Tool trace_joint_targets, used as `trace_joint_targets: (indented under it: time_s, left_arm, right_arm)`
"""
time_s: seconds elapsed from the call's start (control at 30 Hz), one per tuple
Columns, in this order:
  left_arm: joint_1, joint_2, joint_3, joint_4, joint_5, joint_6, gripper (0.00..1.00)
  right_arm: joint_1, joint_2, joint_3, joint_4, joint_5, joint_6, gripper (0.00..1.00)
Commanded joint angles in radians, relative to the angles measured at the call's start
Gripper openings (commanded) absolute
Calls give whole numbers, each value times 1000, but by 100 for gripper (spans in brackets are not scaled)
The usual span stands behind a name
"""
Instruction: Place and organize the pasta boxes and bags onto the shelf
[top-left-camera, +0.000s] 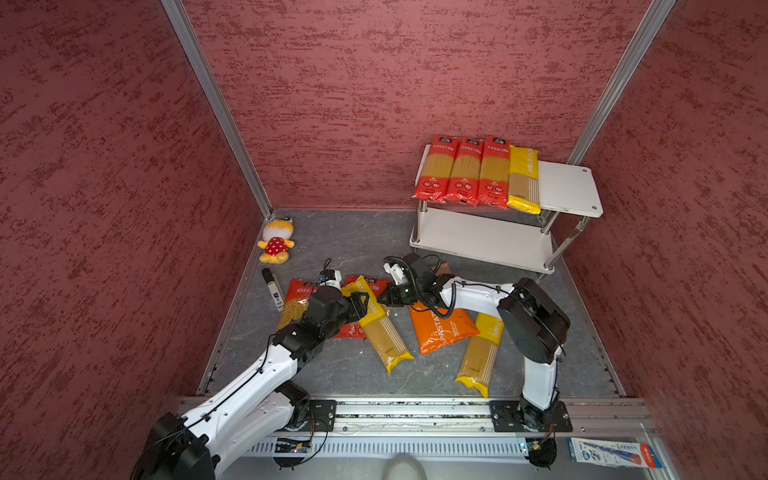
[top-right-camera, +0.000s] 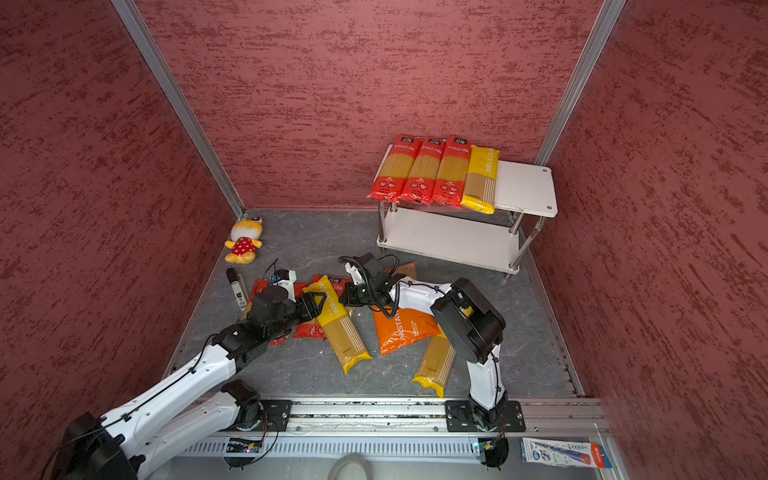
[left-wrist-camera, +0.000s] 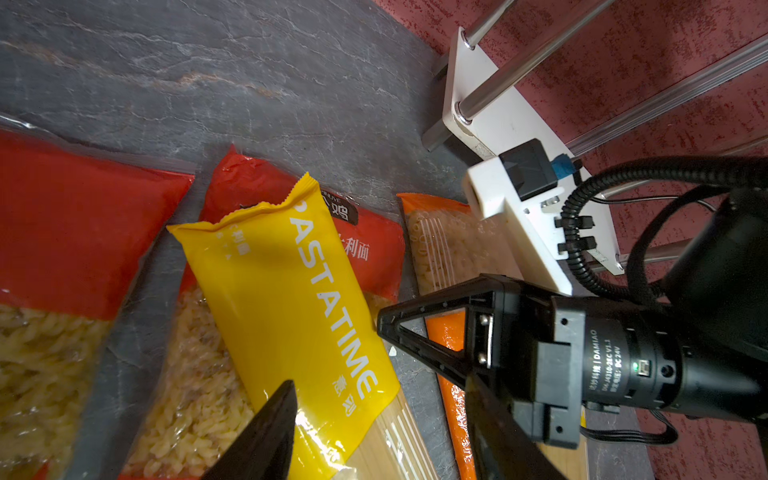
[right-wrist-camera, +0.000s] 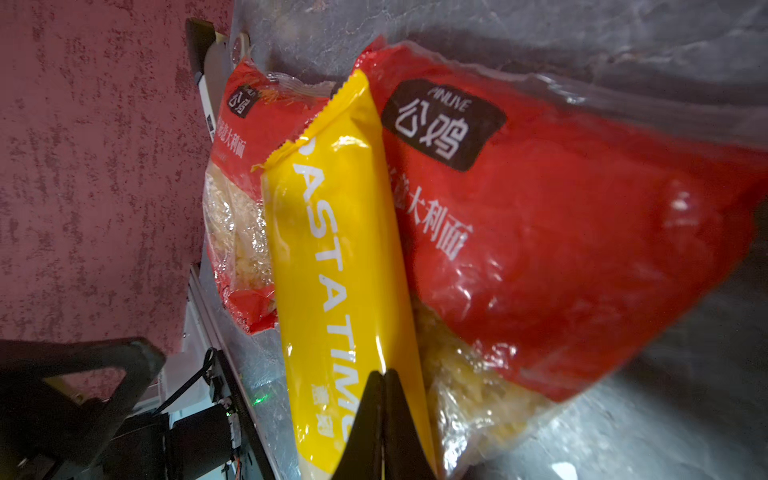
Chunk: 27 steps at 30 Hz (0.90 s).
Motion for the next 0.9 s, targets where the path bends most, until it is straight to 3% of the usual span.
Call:
trace_joint_targets:
  time_s: [0.0,0.03,0.17,0.27,0.33,0.5,0.73,0.87]
  left_arm:
    - [5,1,-5,17,1,-1,64]
    - [5,2,-6,19,3,-2,64]
    - [5,14,-14,33,8,-5,63]
    - [2,29,-31,44,1,-13,63]
    - [0,44,-52,40,-28,-32,61]
    - [-1,63,-116,85,-36,-95,58]
    - [-2,82,-159,172,-6,-124,51]
    - [-2,65,-135,158,-4,-105,51]
  right_arm:
    - [-17,-68,-42,86,-29,48,4]
    - [-20,-67,-45,79,-30,44,8]
    - [-19,-25,-20,7,-23,2,40]
    - [-13,5,2,-27,-11,-20,50]
    - [-4,30,26,-51,-6,-37,51]
    - [26,87,70,-75,-33,-49,48]
    - [29,59,63,-24,-77,-22,19]
    - [17,1,24,49,-97,19,10]
